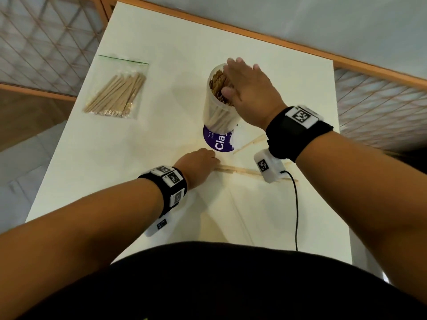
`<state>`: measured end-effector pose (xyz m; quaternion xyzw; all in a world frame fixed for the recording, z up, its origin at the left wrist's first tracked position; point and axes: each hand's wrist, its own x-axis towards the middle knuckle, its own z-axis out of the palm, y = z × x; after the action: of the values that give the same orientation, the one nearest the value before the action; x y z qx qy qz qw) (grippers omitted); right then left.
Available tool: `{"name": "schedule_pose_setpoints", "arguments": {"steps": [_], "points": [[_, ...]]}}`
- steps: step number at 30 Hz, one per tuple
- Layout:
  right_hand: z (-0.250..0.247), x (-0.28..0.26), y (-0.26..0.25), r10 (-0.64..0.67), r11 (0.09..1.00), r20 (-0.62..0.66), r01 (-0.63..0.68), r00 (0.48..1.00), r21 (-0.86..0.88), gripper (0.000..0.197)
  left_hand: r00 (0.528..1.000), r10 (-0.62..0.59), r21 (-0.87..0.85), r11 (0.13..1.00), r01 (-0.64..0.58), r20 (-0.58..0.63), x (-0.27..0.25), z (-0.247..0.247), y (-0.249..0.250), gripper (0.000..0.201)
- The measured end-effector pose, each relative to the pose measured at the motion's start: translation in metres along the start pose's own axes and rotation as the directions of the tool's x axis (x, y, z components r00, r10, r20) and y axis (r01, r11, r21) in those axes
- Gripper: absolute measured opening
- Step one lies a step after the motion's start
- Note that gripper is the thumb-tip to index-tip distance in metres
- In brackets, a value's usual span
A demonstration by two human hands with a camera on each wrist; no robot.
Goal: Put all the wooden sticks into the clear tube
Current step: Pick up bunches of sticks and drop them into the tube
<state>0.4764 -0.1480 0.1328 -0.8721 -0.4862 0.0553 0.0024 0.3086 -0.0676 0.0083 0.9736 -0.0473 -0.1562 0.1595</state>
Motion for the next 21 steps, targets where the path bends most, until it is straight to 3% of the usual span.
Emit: {"name": "schedule_pose_setpoints", "arguments": {"steps": [3, 8, 9, 11, 12, 13, 14, 16, 17, 19, 21], "points": [[0.011, -0.014, 0.002, -0.036, 0.996, 0.133, 0.046, 0.991, -0.073, 0.06, 0.999, -0.018, 0.016, 1.0, 0.018, -0.037, 0.003, 0.0, 0.003, 0.025], [0.014, -0.031, 0.019, 0.005, 0.997, -0.059, 0.0, 0.998, 0.08, 0.058, 0.998, -0.043, 0.062, 0.997, 0.046, -0.049, 0.004, -0.002, 0.01, 0.021], [0.018, -0.038, 0.029, 0.083, 0.984, -0.171, -0.053, 0.982, 0.172, 0.056, 0.997, -0.058, 0.062, 0.996, 0.061, -0.049, 0.004, -0.002, 0.011, 0.022], [0.029, -0.052, 0.051, 0.315, 0.901, -0.382, -0.147, 0.869, 0.408, 0.049, 0.996, -0.07, 0.072, 0.995, 0.073, -0.046, 0.004, -0.001, 0.011, 0.026], [0.037, -0.06, 0.061, 0.41, 0.847, -0.392, -0.185, 0.823, 0.498, 0.046, 0.997, -0.065, 0.084, 0.994, 0.069, -0.045, 0.003, 0.0, 0.011, 0.027], [0.045, -0.065, 0.07, 0.461, 0.809, -0.338, -0.231, 0.821, 0.541, 0.043, 0.997, -0.058, 0.1, 0.993, 0.063, -0.046, 0.003, 0.0, 0.011, 0.028], [0.054, -0.071, 0.077, 0.464, 0.801, -0.241, -0.288, 0.852, 0.525, 0.041, 0.998, -0.052, 0.12, 0.991, 0.057, -0.046, 0.002, 0.001, 0.011, 0.029], [0.072, -0.08, 0.086, 0.377, 0.863, -0.019, -0.344, 0.926, 0.371, 0.042, 0.998, -0.042, 0.15, 0.987, 0.048, -0.045, 0.002, 0.002, 0.012, 0.029], [0.079, -0.084, 0.087, 0.33, 0.892, 0.096, -0.343, 0.939, 0.293, 0.044, 0.998, -0.042, 0.158, 0.986, 0.048, -0.041, 0.002, 0.002, 0.011, 0.028], [0.09, -0.087, 0.084, 0.271, 0.923, 0.282, -0.331, 0.92, 0.196, 0.049, 0.998, -0.041, 0.163, 0.986, 0.048, -0.045, 0.002, 0.002, 0.011, 0.027], [0.097, -0.087, 0.08, 0.233, 0.941, 0.379, -0.306, 0.896, 0.143, 0.052, 0.997, -0.034, 0.163, 0.986, 0.045, -0.068, 0.001, 0.003, 0.011, 0.027]]}}
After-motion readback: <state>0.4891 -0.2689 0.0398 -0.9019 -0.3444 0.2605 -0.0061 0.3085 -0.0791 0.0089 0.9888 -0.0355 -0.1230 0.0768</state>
